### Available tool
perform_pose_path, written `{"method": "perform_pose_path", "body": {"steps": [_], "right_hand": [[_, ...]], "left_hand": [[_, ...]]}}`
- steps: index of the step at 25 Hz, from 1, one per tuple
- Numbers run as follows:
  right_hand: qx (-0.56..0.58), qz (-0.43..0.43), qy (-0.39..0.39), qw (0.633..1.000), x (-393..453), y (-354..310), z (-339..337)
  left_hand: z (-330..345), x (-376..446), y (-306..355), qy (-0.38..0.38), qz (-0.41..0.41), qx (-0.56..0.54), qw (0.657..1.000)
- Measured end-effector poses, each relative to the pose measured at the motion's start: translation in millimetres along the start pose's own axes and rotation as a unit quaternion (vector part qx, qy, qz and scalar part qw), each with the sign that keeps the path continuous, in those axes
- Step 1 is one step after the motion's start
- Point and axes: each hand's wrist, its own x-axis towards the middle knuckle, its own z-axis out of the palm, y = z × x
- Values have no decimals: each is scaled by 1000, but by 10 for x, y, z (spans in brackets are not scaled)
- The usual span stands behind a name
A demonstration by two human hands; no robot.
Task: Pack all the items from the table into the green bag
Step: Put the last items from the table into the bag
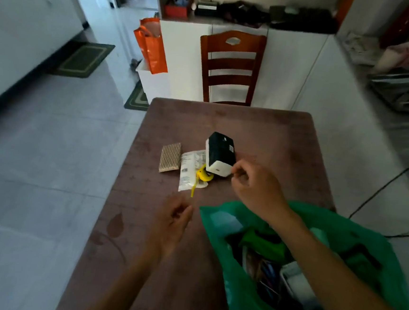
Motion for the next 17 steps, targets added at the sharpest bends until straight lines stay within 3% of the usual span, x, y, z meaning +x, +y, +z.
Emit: {"method": "perform_pose_path", "body": {"steps": [3, 5, 8, 11, 13, 14, 17], "right_hand": [[2, 70, -30, 997, 459, -90, 653], [-28, 121, -10, 992, 924, -8, 1017], [-49, 222, -3, 974, 1496, 346, 1397], [1, 305, -28, 952, 1685, 702, 1722], [64, 346, -5, 936, 1687, 816, 1795], [107, 372, 8, 922, 1698, 810, 1765], [167, 420, 0, 892, 1654, 575, 1584]], "left_hand": [[-273, 680, -481, 34, -18, 95, 995], [-339, 1149, -792, 32, -10, 157, 987], [-297, 1530, -1324, -82, -9, 239, 968], [-166, 1435, -1886, -255, -7, 422, 870], [-99, 1320, -2095, -298, -55, 472, 828], [-93, 1343, -2140, -308, -73, 463, 828], [-152, 1511, -2240, -347, -44, 483, 803]]}}
